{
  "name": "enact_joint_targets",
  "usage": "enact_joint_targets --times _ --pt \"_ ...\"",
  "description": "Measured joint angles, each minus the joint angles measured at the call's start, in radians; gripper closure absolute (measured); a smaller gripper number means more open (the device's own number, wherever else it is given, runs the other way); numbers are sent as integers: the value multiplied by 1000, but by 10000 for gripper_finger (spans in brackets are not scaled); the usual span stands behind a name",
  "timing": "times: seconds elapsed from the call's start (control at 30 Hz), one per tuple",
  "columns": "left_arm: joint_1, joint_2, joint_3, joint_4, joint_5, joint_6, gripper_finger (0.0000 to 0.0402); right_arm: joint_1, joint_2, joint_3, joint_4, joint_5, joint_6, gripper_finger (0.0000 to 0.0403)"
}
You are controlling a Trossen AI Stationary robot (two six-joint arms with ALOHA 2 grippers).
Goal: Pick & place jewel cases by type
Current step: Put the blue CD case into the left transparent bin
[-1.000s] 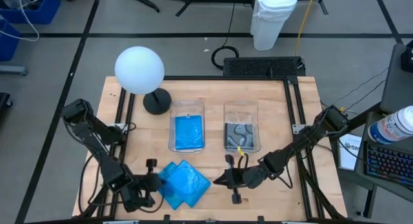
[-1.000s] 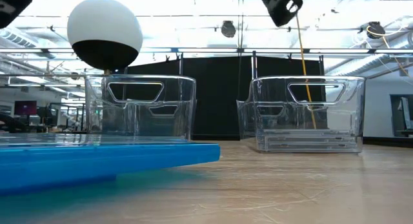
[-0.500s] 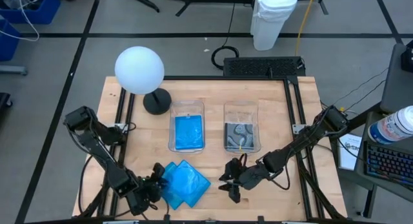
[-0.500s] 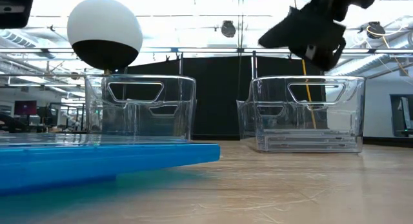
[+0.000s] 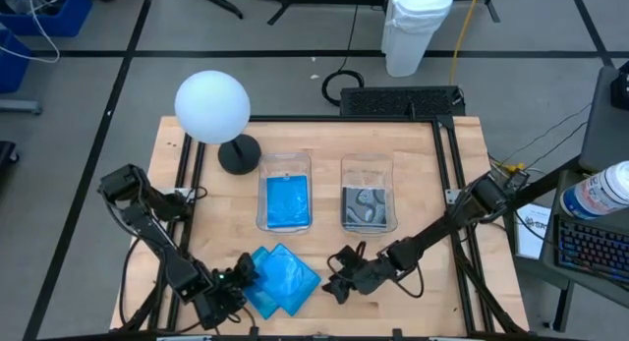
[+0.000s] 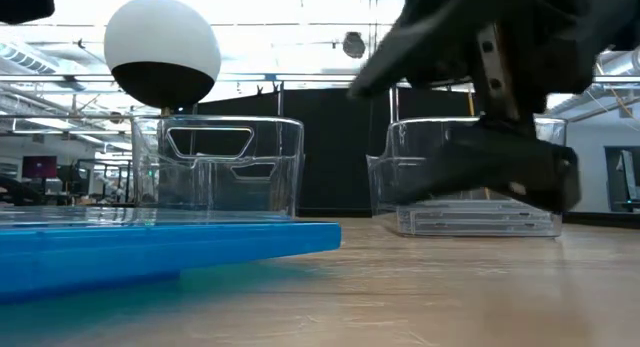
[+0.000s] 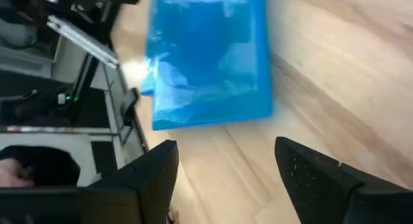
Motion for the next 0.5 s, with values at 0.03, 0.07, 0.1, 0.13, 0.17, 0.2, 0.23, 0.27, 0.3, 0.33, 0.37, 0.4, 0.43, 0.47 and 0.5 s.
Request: enact_joint_targets --times 0.03,0.07,0.1,0.13,0.17,0.2,0.23,0.27,0.3,0.33,0.37,0.4,0.43,0.47,0.5 --pt "0 0 0 0 0 15 267 2 2 0 -10 14 17 156" --pt "1 0 0 1 0 30 269 2 3 0 -24 19 31 159" --pt "1 0 0 5 0 45 270 1 3 0 -41 31 45 160" --pt "4 0 0 12 1 56 270 -1 3 0 -64 38 57 162" --pt "8 0 0 23 2 67 270 -2 3 0 -91 38 73 164" --pt "12 0 0 39 8 80 270 -3 3 0 -121 39 88 165" --pt "17 0 0 57 16 93 270 -3 3 0 -146 38 98 167" --pt "23 0 0 76 27 106 270 -5 4 0 -165 38 101 169" --pt "30 0 0 94 36 117 270 -7 4 0 -173 37 102 171" --pt "38 0 0 110 44 120 270 -8 4 0 -175 36 102 173" --pt "48 0 0 122 53 117 270 -12 3 0 -175 36 101 176" --pt "58 0 0 125 55 104 270 -15 3 0 -173 37 99 178" --pt "68 0 0 123 55 90 270 -17 3 0 -170 38 97 180" --pt "75 0 0 119 53 85 270 -18 3 0 -162 40 97 181" --pt "83 0 0 116 52 80 270 -18 4 0 -153 41 97 183"
